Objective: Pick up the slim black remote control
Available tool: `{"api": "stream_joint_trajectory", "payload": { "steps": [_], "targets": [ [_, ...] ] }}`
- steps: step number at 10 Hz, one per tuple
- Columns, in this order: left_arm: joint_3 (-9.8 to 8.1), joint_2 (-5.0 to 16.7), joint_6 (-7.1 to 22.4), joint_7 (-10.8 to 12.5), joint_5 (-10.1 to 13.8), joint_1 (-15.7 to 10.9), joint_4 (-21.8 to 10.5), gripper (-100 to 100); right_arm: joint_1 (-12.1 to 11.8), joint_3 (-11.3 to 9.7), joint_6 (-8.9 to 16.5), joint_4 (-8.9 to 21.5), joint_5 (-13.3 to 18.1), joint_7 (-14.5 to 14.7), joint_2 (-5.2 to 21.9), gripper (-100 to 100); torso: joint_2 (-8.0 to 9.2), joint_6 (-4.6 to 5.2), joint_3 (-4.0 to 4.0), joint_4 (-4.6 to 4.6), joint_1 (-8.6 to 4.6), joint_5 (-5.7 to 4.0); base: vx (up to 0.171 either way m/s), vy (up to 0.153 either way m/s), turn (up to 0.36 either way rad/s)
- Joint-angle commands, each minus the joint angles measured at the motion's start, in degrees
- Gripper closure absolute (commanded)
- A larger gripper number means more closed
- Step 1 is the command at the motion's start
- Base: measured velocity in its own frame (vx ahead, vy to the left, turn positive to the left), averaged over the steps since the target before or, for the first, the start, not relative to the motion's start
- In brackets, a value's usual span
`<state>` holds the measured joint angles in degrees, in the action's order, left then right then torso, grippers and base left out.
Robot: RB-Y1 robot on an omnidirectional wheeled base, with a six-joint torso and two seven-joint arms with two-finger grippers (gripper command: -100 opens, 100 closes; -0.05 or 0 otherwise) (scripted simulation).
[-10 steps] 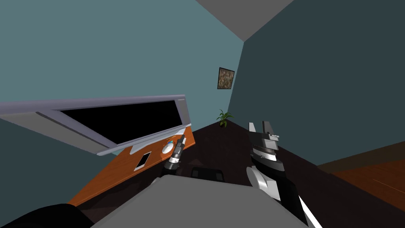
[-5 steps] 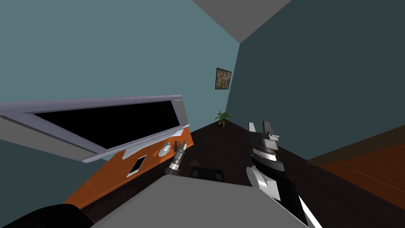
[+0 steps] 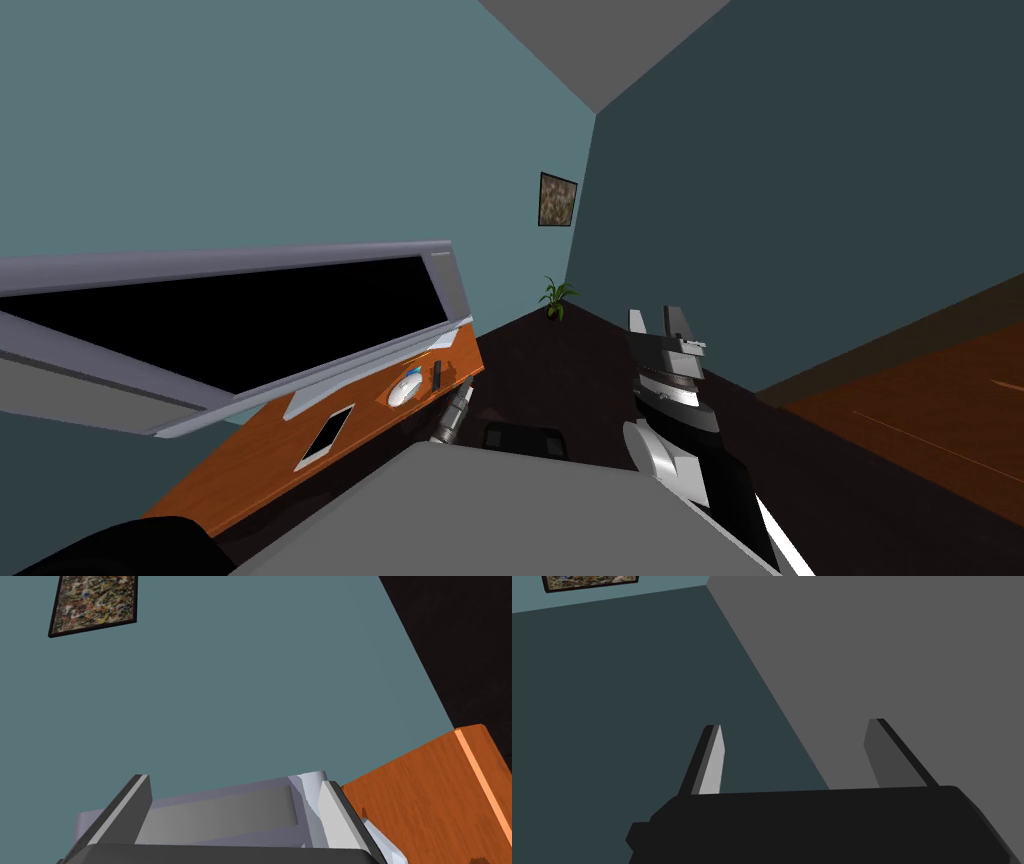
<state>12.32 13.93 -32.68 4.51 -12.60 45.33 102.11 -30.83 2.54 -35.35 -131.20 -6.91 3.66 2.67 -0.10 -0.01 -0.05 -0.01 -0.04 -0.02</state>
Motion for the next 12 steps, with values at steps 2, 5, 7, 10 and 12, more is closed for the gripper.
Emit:
{"api": "stream_joint_trajectory", "payload": {
  "steps": [2, 5, 7, 10, 12],
  "targets": [
    [0.99, 1.30, 0.21, 1.41, -0.95, 0.32, -3.52, -100, 0.00, 0.00, 0.00, 0.00, 0.00, 0.00, 0.00, 0, 0.03, -0.01, 0.02, 0.01, 0.02, 0.00, 0.027, -0.020, -0.090],
    [1.97, 2.42, 0.07, 2.54, -1.85, 0.99, -7.69, -100, 0.00, 0.00, 0.00, 0.00, 0.00, 0.00, 0.00, 0, 0.01, -0.02, 0.00, 0.00, 0.03, 0.00, 0.043, -0.010, -0.078],
    [1.97, 2.42, 0.07, 2.54, -1.85, 0.99, -9.81, -100, 0.00, 0.00, 0.00, 0.00, 0.00, 0.00, 0.00, 0, -0.07, -0.01, -0.04, -0.02, 0.02, 0.00, 0.040, -0.010, -0.036],
    [3.91, 4.68, -0.23, 4.85, -3.65, 1.88, -15.90, -100, 0.00, 0.00, 0.00, 0.00, 0.00, 0.00, 0.00, 0, -0.09, -0.01, -0.05, -0.02, -0.03, -0.01, 0.067, -0.025, -0.151],
    [3.91, 4.68, -0.23, 4.85, -3.65, 1.88, -18.05, -100, -0.01, 0.00, 0.00, 0.00, 0.00, 0.00, 0.00, 0, -0.15, -0.01, -0.09, -0.03, 0.02, 0.00, 0.052, -0.002, -0.034]
  ]
}}
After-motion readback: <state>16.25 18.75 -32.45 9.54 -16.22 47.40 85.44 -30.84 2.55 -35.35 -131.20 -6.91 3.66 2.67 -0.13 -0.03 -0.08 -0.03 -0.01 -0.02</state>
